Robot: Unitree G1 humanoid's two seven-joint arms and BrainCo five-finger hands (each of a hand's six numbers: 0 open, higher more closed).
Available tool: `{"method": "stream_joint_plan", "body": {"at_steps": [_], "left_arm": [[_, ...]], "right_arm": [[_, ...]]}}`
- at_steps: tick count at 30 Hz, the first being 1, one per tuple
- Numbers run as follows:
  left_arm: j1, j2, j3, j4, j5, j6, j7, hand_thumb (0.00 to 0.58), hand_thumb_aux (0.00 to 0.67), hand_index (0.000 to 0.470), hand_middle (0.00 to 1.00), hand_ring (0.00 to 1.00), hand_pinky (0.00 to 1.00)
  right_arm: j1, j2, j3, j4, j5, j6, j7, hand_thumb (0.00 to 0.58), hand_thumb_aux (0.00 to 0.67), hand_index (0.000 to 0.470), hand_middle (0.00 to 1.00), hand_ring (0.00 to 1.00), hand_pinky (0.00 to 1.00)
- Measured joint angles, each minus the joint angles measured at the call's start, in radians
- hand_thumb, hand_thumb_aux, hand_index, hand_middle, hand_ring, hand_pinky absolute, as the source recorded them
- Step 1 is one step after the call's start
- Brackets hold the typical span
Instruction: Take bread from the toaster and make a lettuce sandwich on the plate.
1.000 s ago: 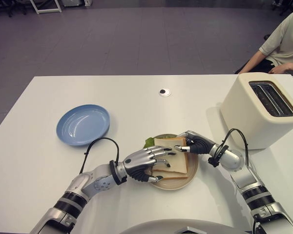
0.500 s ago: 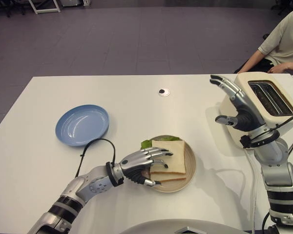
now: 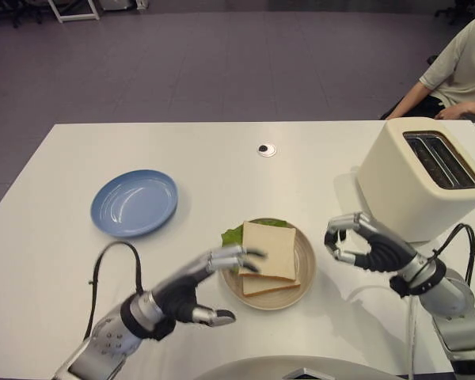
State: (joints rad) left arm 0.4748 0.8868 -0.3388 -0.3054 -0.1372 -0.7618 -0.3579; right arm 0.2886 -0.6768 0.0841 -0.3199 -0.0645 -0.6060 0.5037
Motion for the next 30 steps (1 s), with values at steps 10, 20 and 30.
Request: {"method": "stream_joint_plan", "body": {"at_steps": [10,20,30], "left_arm": [[-0.031,-0.119,-0.062,0.151,0.282,0.057,-0.103,0.58,0.67,0.47,1.0,1.0,1.0],[-0.553,-0.461,-0.052,0.559,0.708,0.269,0.299,0.58,0.67,0.47,1.0,1.0,1.0],[-0.928,-0.605,-0.084,1.139,0.757,0.26,0.626,0.58,0.67,0.47,1.0,1.0,1.0]], "right_arm": [[0.056,-0.098,0.244,0.151,-0.011,-0.119,0.266,0.58,0.67,0.47,1.0,1.0,1.0],[-0.38,0.306,0.249,0.606,-0.359,0.044,-0.217,0.58,0.67,0.47,1.0,1.0,1.0],[-0.795,0.513,0.209,1.235,-0.383,0.068,-0.594,0.579,0.641,0.45,1.0,1.0,1.0]]}}
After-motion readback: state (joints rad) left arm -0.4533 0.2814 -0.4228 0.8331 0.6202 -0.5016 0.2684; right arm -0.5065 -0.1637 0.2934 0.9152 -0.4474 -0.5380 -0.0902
